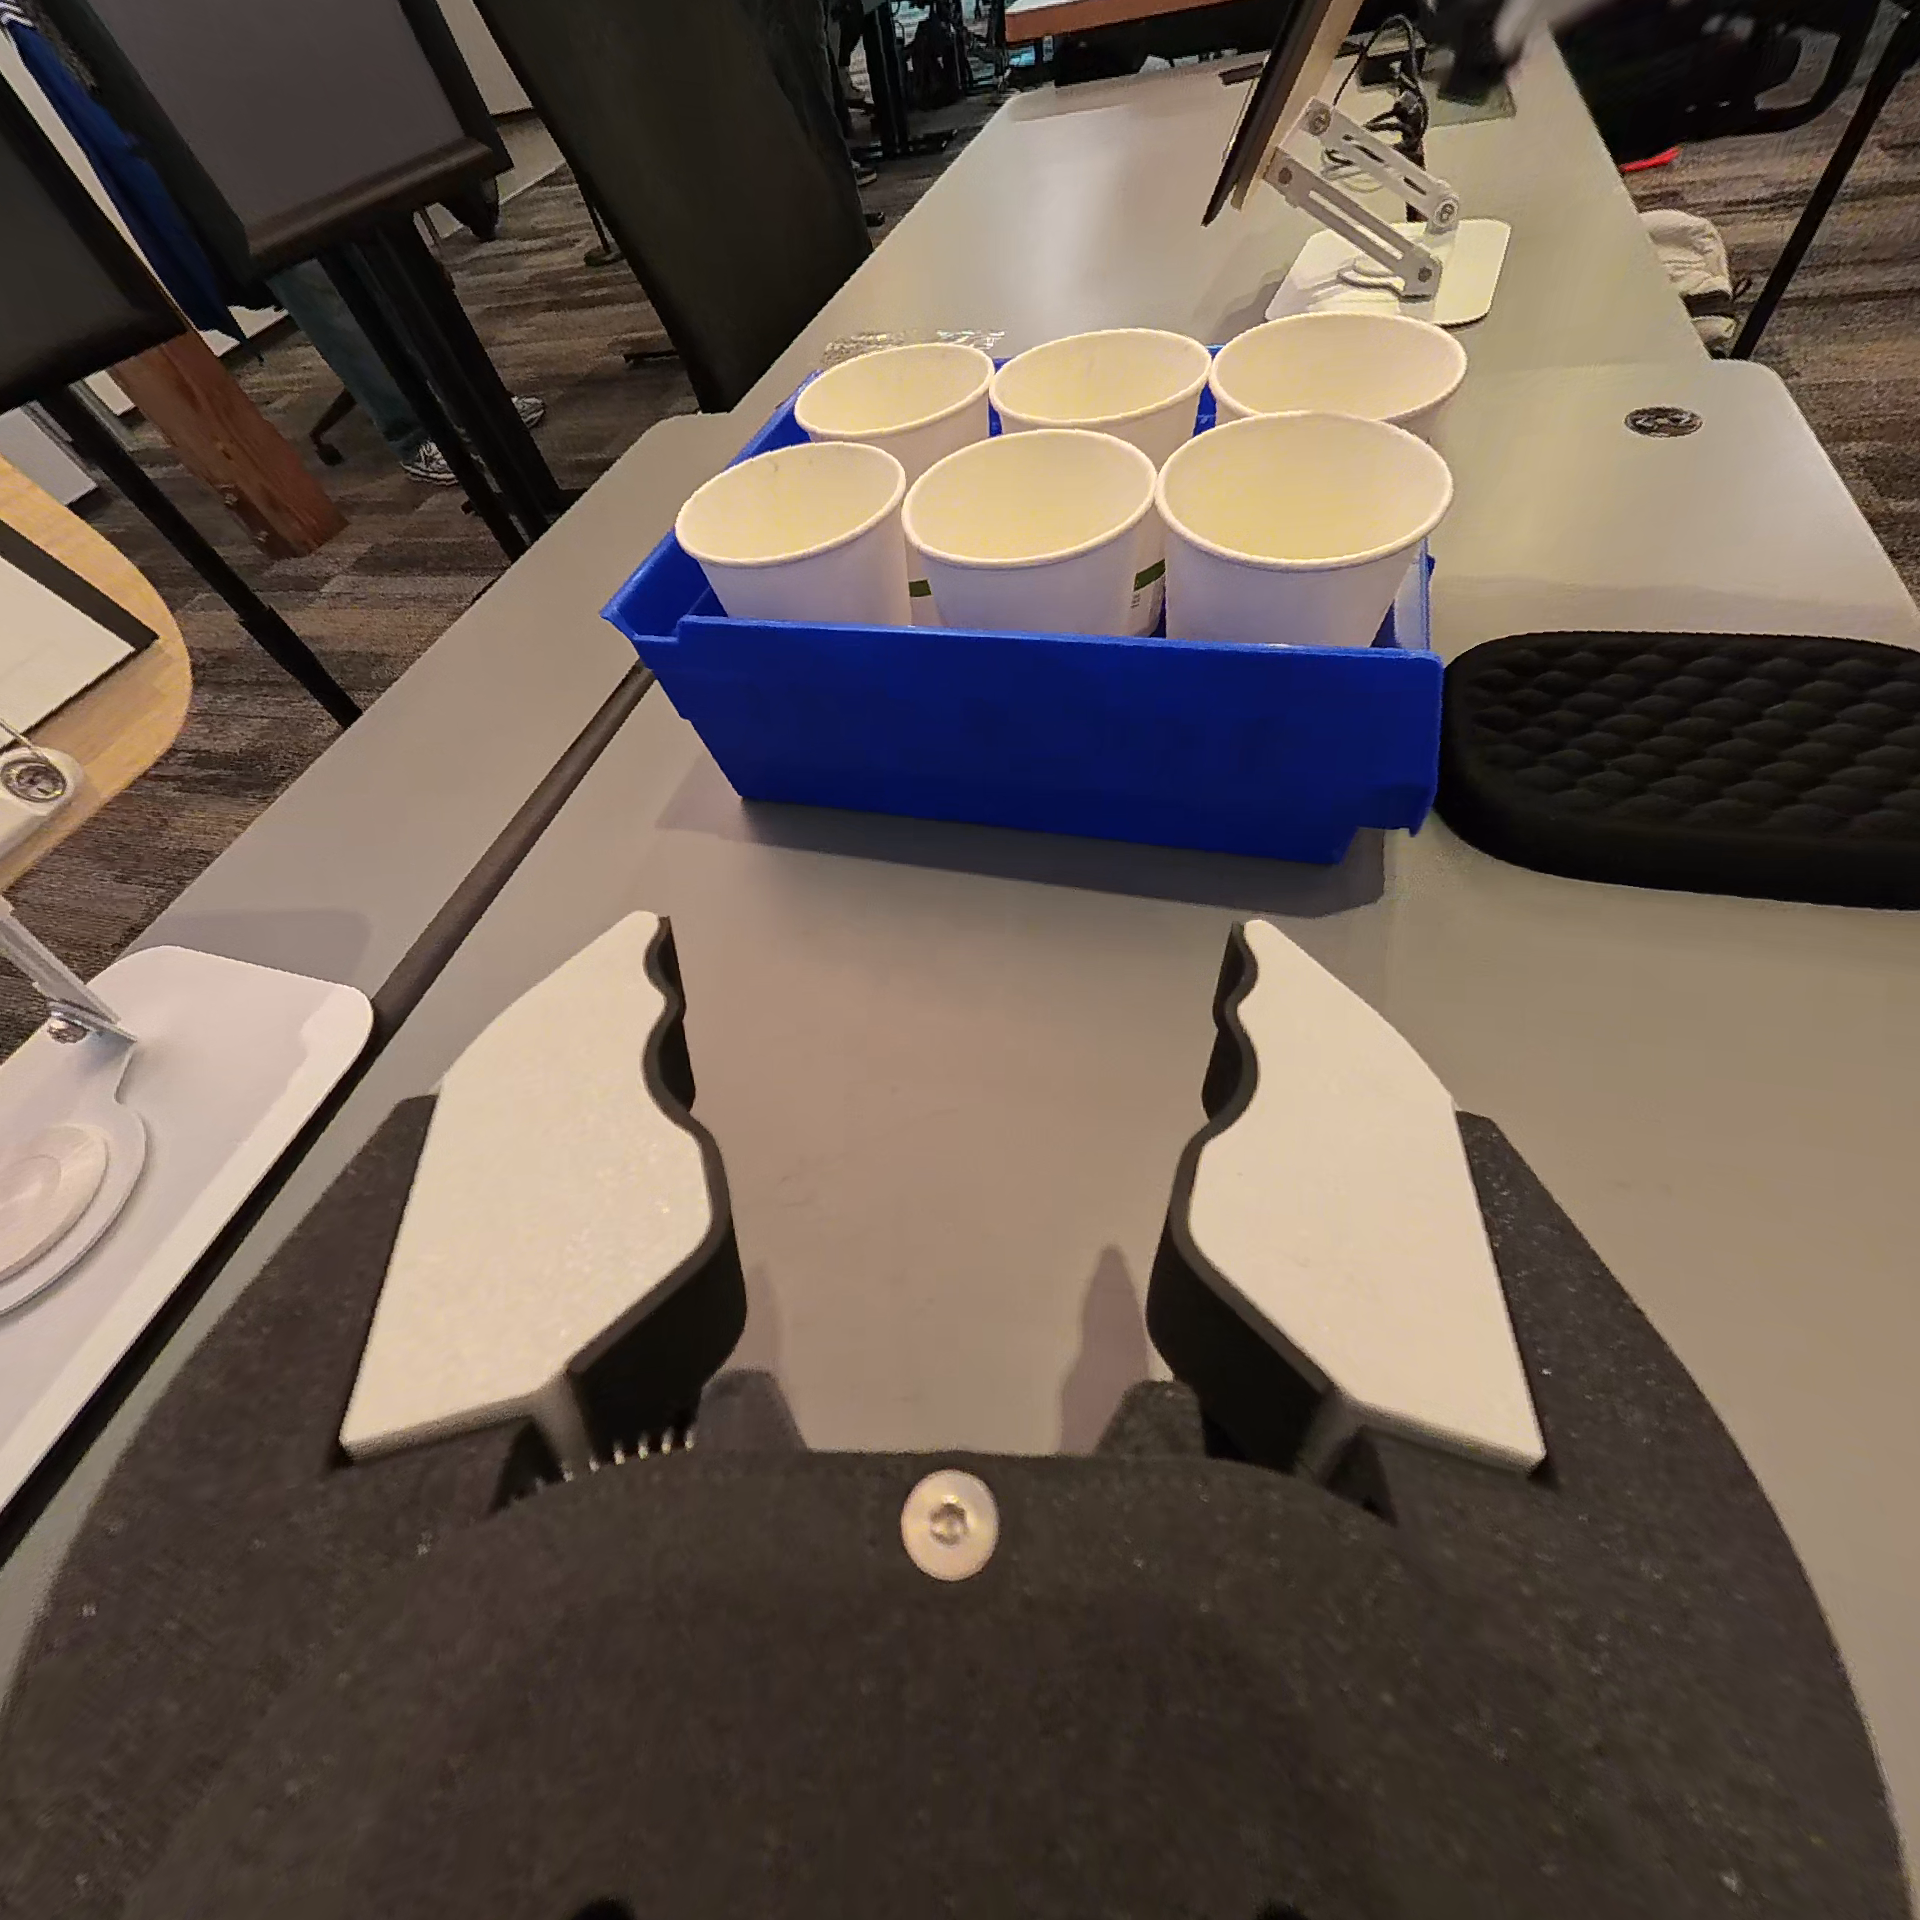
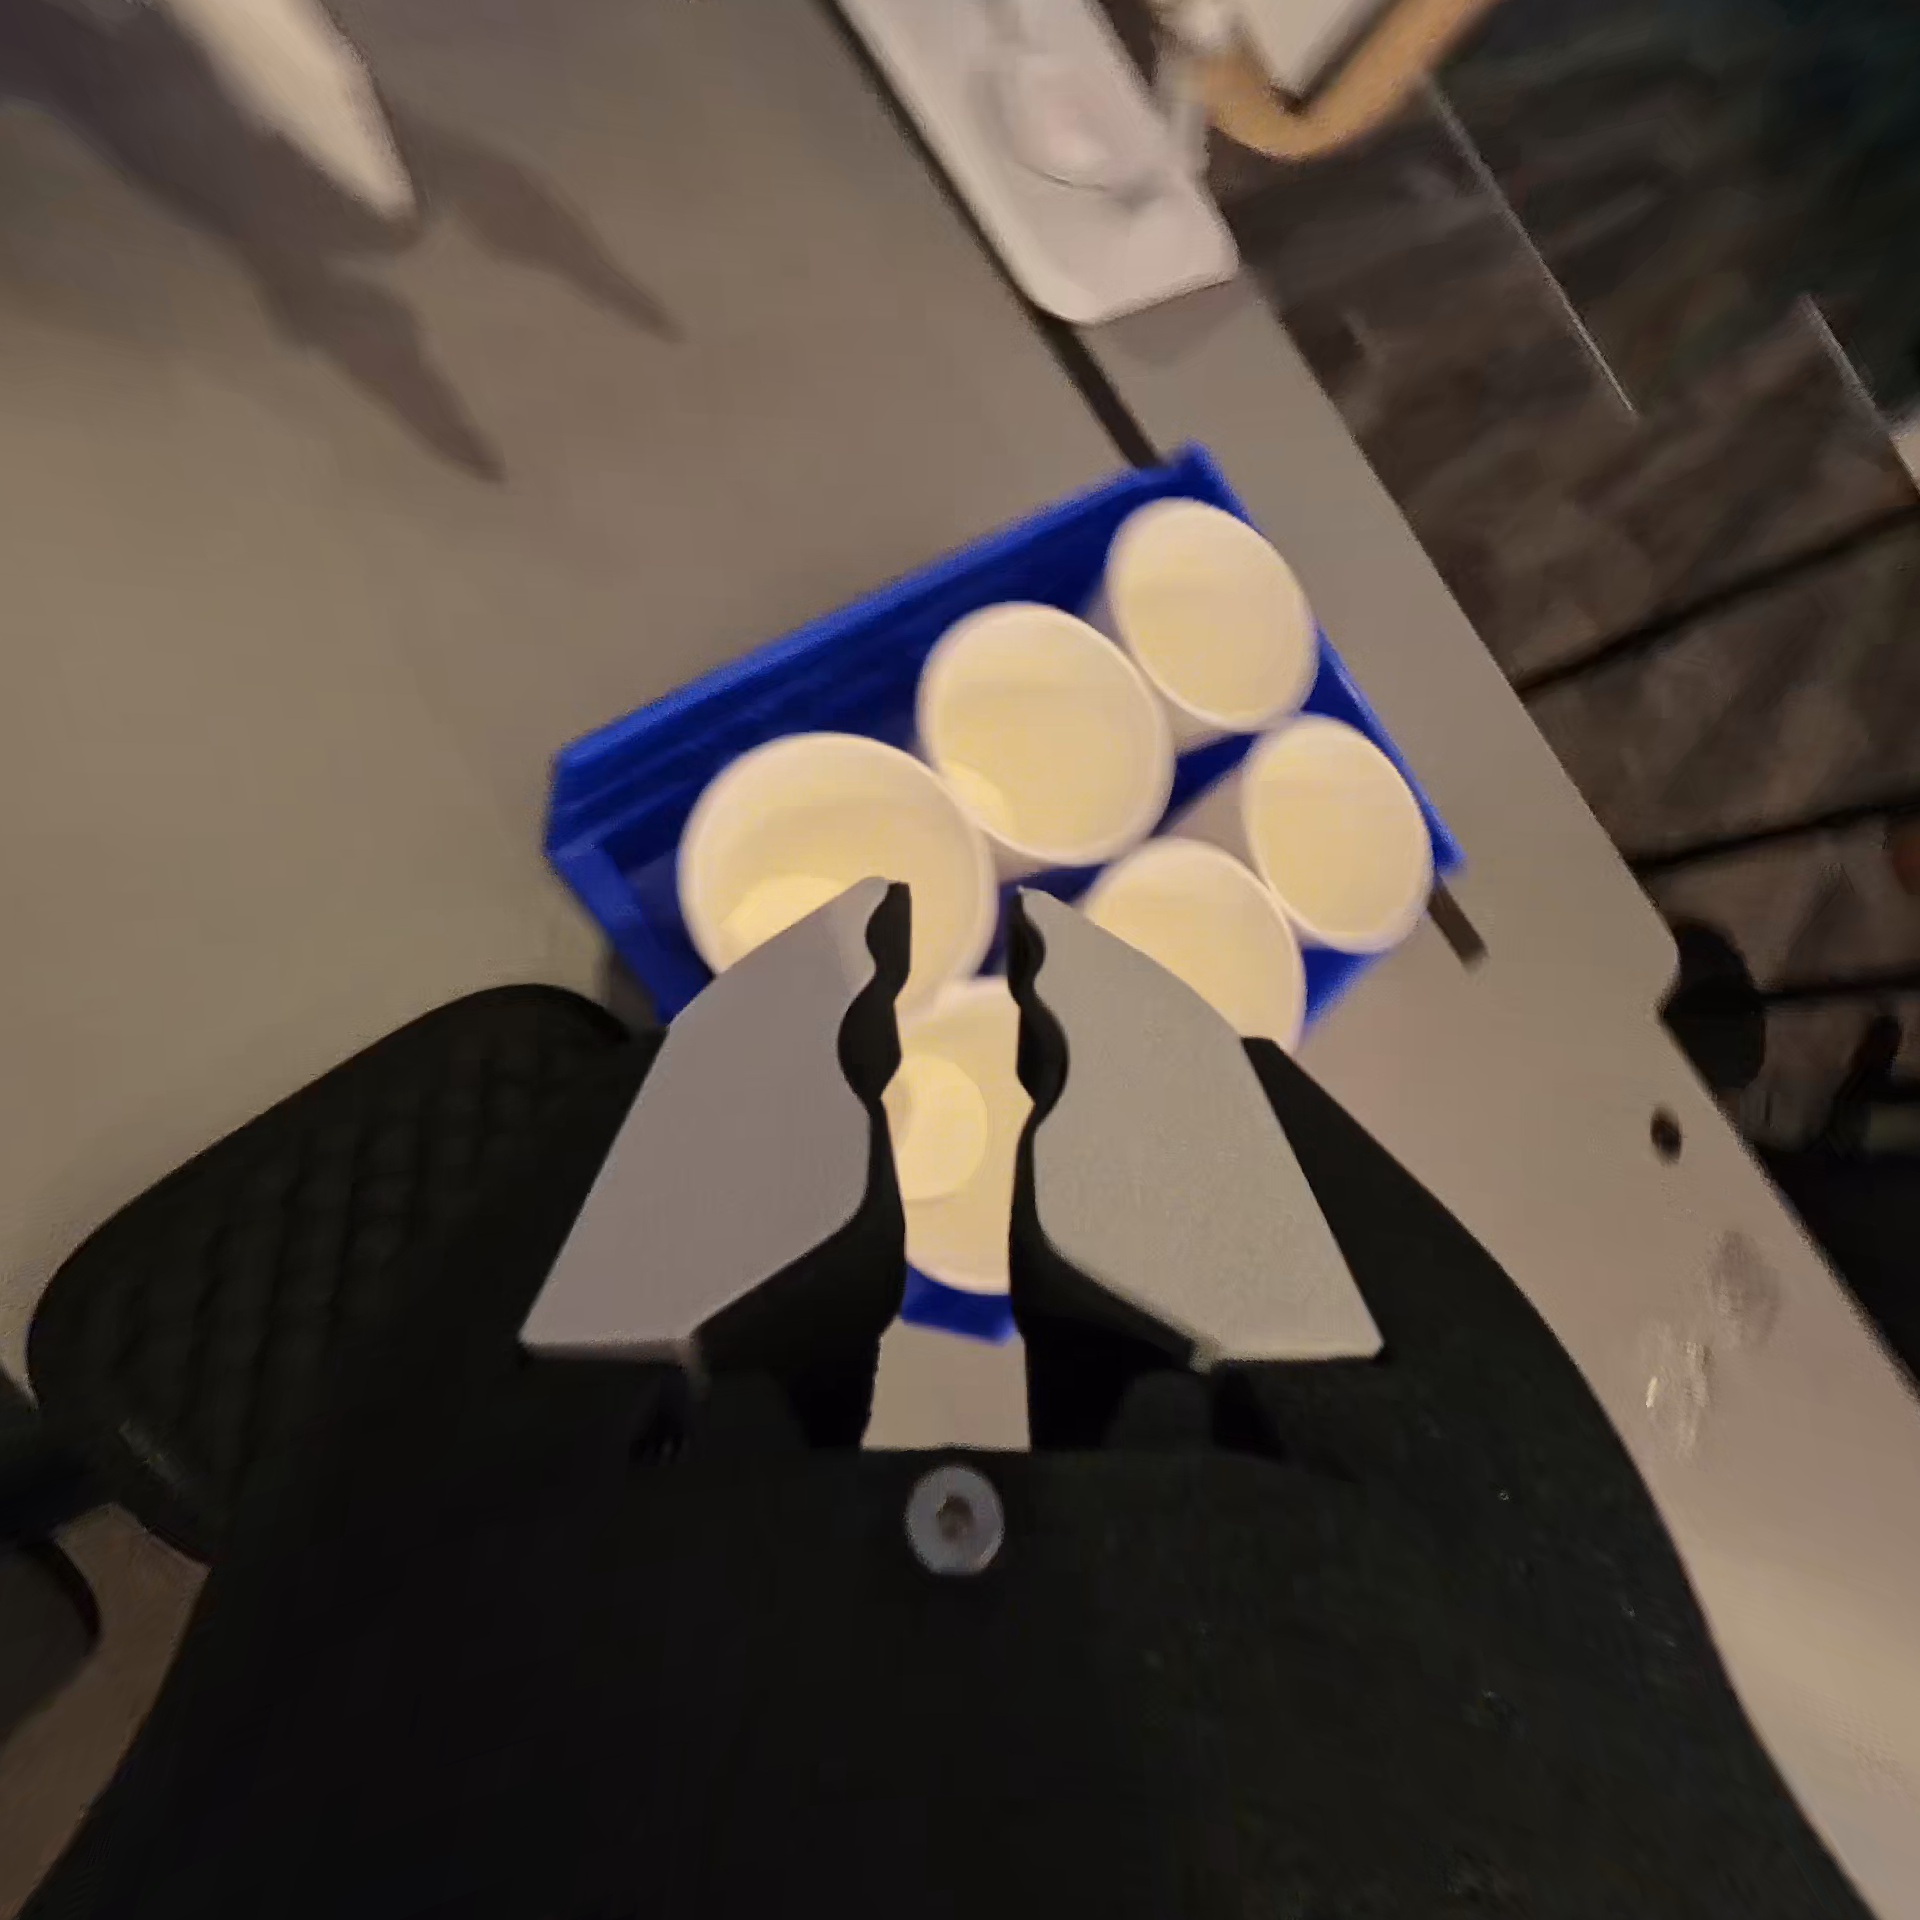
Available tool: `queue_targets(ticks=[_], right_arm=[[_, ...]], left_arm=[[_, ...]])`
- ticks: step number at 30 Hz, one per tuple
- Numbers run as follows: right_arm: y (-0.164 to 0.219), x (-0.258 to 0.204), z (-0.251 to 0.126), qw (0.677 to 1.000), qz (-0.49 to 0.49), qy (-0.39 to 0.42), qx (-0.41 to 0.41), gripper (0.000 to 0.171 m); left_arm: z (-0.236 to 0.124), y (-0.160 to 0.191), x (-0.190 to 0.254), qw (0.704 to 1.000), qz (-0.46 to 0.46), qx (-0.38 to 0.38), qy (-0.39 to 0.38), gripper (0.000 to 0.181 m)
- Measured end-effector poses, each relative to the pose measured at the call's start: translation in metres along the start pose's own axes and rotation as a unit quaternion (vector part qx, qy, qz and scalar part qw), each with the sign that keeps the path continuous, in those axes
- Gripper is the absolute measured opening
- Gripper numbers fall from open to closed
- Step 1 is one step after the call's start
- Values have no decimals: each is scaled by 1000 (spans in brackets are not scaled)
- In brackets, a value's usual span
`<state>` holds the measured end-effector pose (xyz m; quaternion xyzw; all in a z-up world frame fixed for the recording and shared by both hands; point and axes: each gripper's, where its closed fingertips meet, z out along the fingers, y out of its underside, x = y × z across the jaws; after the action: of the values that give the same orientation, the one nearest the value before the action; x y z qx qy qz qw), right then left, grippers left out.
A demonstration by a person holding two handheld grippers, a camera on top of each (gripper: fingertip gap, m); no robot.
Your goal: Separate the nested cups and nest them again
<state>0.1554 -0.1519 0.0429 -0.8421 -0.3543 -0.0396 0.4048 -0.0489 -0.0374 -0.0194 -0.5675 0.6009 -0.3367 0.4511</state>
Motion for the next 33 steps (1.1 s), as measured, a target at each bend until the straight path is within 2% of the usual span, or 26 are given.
queue_targets(ticks=[3,6,8,15,19,22,29,33], right_arm=[[53,45,-11,987,143,46,-64,20],[109,56,-1,959,244,35,-141,22],[129,57,10,947,281,22,-154,22],[138,63,45,926,353,-24,-134,25],[131,67,53,916,377,-64,-125,25],[130,76,56,911,387,-64,-124,25],[144,73,68,899,390,-84,-181,25],[144,70,76,893,396,-104,-186,23]], left_arm=[[2,0,1,1000,3,-2,1,97],[4,3,3,1000,5,-7,2,97],[5,6,3,1000,6,-12,2,97],[10,14,1,1000,5,-23,-1,97],[12,19,-1,1000,2,-31,-1,97],[13,22,-2,999,2,-34,-3,98],[14,26,-4,999,2,-40,-5,98],[14,27,-6,999,1,-42,-10,98]])
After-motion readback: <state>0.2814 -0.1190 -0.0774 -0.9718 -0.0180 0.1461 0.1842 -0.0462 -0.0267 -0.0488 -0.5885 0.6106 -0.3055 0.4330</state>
